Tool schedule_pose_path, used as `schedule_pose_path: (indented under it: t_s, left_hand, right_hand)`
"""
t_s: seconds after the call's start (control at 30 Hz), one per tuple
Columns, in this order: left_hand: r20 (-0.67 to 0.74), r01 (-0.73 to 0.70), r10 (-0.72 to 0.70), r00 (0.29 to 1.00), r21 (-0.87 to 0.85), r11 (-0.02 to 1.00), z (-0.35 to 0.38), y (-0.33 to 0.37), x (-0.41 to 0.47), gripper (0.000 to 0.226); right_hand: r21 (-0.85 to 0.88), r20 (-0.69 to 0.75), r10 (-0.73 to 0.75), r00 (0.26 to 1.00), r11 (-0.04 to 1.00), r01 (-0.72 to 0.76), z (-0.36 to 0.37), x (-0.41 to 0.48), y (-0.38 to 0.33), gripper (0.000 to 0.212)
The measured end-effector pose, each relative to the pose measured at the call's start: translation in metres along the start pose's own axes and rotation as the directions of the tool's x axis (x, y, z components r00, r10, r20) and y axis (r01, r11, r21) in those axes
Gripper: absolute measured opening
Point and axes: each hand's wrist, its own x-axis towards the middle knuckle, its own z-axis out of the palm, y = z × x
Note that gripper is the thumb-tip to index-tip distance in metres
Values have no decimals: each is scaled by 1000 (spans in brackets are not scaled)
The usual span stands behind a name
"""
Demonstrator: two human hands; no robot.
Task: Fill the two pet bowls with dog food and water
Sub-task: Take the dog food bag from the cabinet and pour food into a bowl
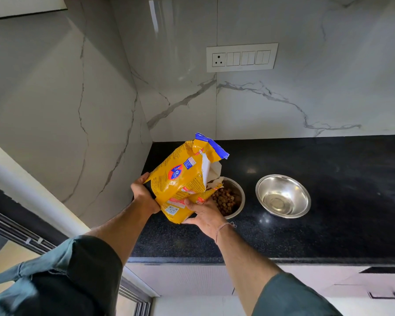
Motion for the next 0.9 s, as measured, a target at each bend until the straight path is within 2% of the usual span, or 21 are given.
schedule_pose_path:
  t_s: [0.47, 0.9]
  left_hand:
    - [18, 22, -22, 1000, 17, 1000, 6, 3, -7, 31]
    - [28, 34, -34, 999, 11, 999, 1, 3, -3, 32]
  right_hand:
    - [-11, -36, 2, 999, 1000, -3, 8, -2, 2, 105]
    - [17, -61, 6, 998, 1000, -5, 10, -3, 5, 103]
